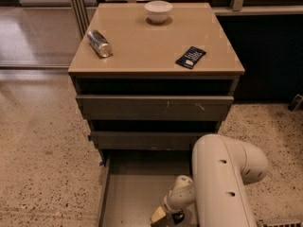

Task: Pick rxbar chocolate from bottom drawer and place on counter

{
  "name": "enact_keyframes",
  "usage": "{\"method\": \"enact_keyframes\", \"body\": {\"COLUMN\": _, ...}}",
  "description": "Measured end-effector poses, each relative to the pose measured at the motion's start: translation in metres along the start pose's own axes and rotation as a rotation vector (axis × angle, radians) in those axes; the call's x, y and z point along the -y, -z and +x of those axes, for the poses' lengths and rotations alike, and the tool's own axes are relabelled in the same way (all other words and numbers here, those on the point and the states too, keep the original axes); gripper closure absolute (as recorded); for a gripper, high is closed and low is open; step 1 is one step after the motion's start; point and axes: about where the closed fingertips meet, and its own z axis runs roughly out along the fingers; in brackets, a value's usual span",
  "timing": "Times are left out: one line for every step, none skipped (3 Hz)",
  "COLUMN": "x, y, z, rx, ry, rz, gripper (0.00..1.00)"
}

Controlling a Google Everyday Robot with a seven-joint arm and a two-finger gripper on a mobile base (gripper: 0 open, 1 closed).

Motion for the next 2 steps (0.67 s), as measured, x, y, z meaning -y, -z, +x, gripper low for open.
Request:
{"method": "enact_keyframes", "body": {"x": 0.0294, "y": -0.0040, "z": 0.0052, "rx": -0.016, "ry": -0.078, "rz": 0.040, "gripper": 0.00}}
{"method": "enact_keyframes", "body": {"x": 0.0251, "y": -0.0128, "z": 0.0099, "rx": -0.037, "ry": -0.077, "rz": 0.034, "gripper": 0.00}}
